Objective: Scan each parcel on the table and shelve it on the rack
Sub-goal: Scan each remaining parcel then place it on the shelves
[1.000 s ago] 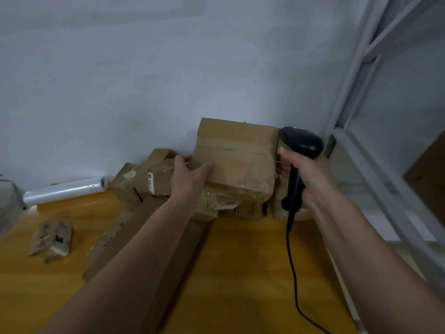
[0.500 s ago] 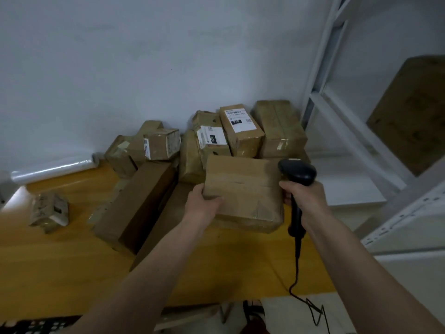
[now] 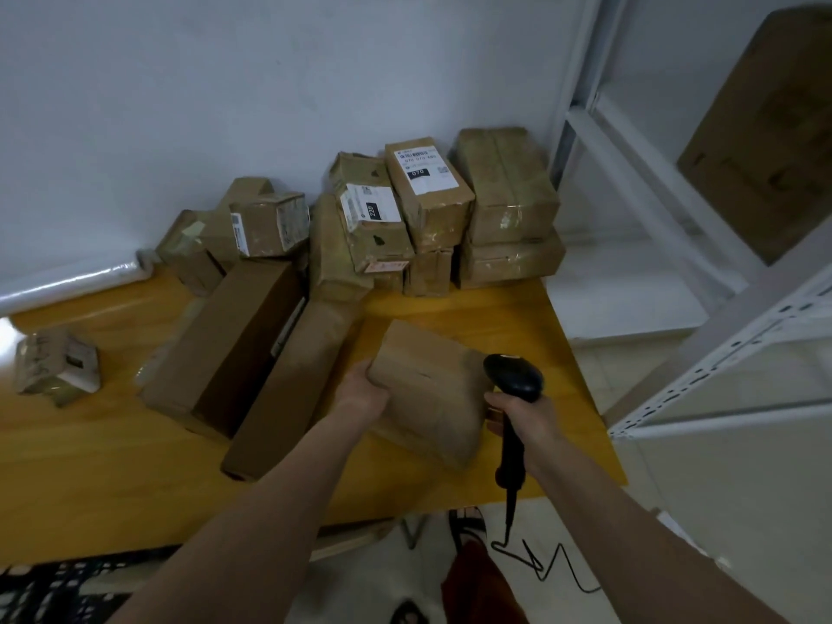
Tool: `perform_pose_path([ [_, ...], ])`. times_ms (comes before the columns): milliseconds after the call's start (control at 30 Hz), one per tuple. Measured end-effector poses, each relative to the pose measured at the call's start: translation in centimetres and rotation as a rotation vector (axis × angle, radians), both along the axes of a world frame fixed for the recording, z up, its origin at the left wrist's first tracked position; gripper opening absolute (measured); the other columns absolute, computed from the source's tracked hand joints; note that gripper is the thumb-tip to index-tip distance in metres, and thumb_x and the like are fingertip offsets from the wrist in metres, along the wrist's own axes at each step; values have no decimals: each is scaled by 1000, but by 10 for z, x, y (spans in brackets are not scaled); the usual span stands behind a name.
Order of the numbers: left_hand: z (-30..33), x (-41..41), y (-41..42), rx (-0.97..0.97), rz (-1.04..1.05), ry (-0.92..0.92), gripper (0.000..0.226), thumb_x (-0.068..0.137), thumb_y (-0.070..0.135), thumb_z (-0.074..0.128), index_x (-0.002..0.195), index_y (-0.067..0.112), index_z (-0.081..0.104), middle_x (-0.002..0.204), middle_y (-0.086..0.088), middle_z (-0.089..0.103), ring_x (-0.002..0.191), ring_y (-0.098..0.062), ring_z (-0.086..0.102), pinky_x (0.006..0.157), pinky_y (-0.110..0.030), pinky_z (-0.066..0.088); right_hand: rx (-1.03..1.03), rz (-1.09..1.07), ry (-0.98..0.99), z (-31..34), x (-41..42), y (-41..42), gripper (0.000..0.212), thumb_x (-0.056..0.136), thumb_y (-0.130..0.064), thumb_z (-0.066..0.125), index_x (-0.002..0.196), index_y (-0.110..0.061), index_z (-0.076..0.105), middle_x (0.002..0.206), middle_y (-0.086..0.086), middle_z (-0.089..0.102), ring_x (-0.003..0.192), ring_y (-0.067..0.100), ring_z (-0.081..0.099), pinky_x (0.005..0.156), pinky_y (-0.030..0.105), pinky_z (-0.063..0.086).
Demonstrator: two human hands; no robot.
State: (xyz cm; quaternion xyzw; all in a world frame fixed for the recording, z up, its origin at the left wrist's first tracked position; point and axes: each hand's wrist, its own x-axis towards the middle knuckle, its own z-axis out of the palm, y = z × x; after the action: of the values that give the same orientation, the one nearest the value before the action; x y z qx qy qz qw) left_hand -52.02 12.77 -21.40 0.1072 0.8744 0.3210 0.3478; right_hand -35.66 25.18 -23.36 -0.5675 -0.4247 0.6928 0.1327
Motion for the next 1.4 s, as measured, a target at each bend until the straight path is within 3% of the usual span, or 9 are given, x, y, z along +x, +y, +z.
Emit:
perform_pose_path([
  [200,-4,-1,4,-9,268,71,69,92,15,61,151,17,24,151,-14,30,137,-37,33,108,-49,37,119,96,-72,6,-9,19,22,87,-14,73,81,-23,54,97,15,60,96,31,60,91,55,50],
  [333,8,21,12,64,600,-304,69,93,25,62,149,7,24,144,-19,38,129,-38,41,106,-46,42,183,122,-35,15,-26,37,21,83,-22,76,85,-26,56,87,0,57,77,16,54,74,39,43],
  [500,6,49,13,202,625,-544,48,93,17,62,136,7,43,116,-15,49,114,-35,51,97,-50,48,115,255,-36,11,-35,41,30,82,-23,77,104,-18,58,98,0,57,95,23,53,81,36,41],
  [633,4,51,16,251,647,-582,50,93,15,62,139,10,43,142,-14,42,128,-36,43,99,-53,47,180,297,-27,12,-27,39,24,83,-21,77,99,-20,59,91,-6,57,89,16,51,77,30,40],
  [833,-1,32,17,334,683,-600,66,87,24,70,144,19,39,144,-13,42,131,-38,40,102,-58,42,442,433,19,21,-13,23,24,81,-20,77,99,-28,63,88,-17,60,83,-3,52,62,9,38],
  [1067,-11,44,22,396,629,-686,81,76,47,77,142,18,40,122,-4,46,103,-25,48,81,-41,47,721,500,85,29,-5,3,27,76,-13,80,79,-34,63,82,-2,70,76,-4,63,62,19,54],
  [1167,-17,45,18,387,595,-715,99,68,55,79,147,16,34,146,-6,41,130,-29,42,94,-43,45,750,498,105,27,-4,-4,31,76,-10,80,74,-35,61,82,3,71,79,3,64,63,29,55],
  [1267,-16,43,17,368,555,-700,109,62,65,76,148,15,32,152,-8,37,136,-30,38,98,-42,41,725,473,141,25,-2,-12,39,74,-10,81,78,-43,61,80,-18,65,80,-12,61,61,15,53],
  [1400,-4,41,25,295,438,-629,91,72,69,66,144,20,39,148,-5,40,136,-30,36,98,-50,38,664,485,182,25,-7,-23,55,75,-11,80,84,-62,63,76,-26,67,83,-13,61,69,16,55],
])
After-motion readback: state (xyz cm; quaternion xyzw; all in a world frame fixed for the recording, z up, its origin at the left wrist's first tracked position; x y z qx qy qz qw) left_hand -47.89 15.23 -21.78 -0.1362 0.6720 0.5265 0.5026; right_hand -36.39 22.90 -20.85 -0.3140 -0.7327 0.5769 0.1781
